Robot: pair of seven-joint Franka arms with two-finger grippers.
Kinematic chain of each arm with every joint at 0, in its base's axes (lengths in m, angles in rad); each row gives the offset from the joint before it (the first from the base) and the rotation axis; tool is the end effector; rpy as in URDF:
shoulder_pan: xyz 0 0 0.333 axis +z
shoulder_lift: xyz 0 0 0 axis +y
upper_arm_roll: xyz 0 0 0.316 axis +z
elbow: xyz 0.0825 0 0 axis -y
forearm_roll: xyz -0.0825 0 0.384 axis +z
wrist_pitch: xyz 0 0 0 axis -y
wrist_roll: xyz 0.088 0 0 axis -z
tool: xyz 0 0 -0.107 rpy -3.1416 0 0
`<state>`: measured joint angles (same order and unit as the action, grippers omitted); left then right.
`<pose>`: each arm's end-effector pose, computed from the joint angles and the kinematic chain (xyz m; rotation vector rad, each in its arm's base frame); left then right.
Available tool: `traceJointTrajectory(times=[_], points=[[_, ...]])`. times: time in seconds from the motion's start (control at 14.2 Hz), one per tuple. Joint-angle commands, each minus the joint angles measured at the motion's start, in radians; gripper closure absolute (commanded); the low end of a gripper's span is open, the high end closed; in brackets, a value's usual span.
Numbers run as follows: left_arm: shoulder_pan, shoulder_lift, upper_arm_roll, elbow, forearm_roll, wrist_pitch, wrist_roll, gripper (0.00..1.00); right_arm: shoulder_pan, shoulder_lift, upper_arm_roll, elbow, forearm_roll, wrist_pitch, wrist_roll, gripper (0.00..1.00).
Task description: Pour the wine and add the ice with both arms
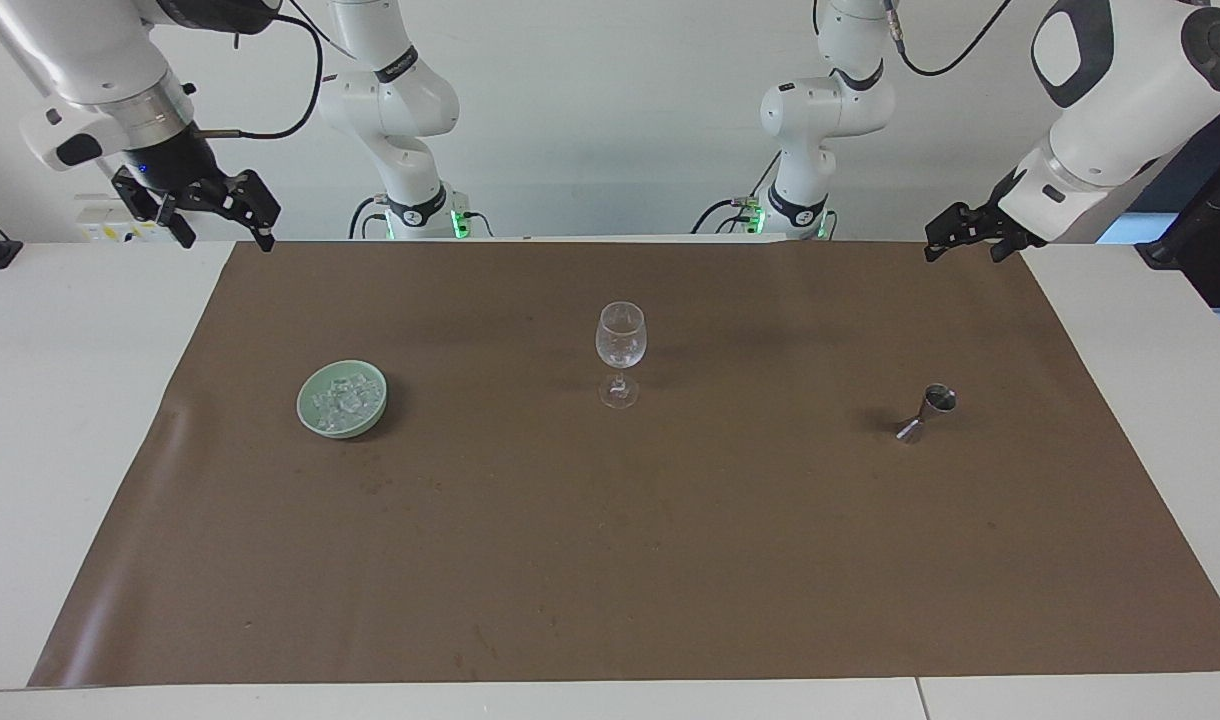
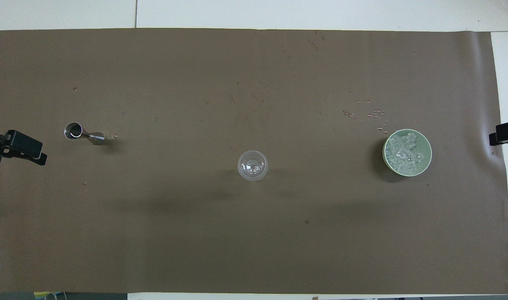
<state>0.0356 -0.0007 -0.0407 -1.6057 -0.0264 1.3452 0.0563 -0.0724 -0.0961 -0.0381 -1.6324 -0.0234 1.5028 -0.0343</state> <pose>0.5264 -0.0060 0.5924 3.0811 -0.0985 -0.4015 0.5136 -0.0607 0.6412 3.1215 -0.1205 -0.0545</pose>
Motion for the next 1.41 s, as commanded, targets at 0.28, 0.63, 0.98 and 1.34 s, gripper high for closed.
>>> traceJointTrajectory(times=[0.28,0.63,0.98,1.34], points=[[0.001,-0.018,0.004,-0.023,0.0,0.078,-0.02,0.0,-0.009,-0.014,0.006,-0.02,0.005,0.005,-0.006,0.0],[-0.006,-0.004,0.001,-0.034,0.011,0.21,-0.009,0.0,-0.009,-0.014,0.006,-0.02,0.005,0.005,-0.006,0.0],[0.013,0.112,0.015,0.071,-0.064,0.134,-0.187,0.0,-0.009,-0.014,0.006,-0.02,0.005,0.005,-0.006,0.0],[0.087,0.261,0.038,0.18,-0.229,0.115,-0.651,0.0,-0.009,-0.014,0.006,-0.02,0.005,0.005,-0.006,0.0]])
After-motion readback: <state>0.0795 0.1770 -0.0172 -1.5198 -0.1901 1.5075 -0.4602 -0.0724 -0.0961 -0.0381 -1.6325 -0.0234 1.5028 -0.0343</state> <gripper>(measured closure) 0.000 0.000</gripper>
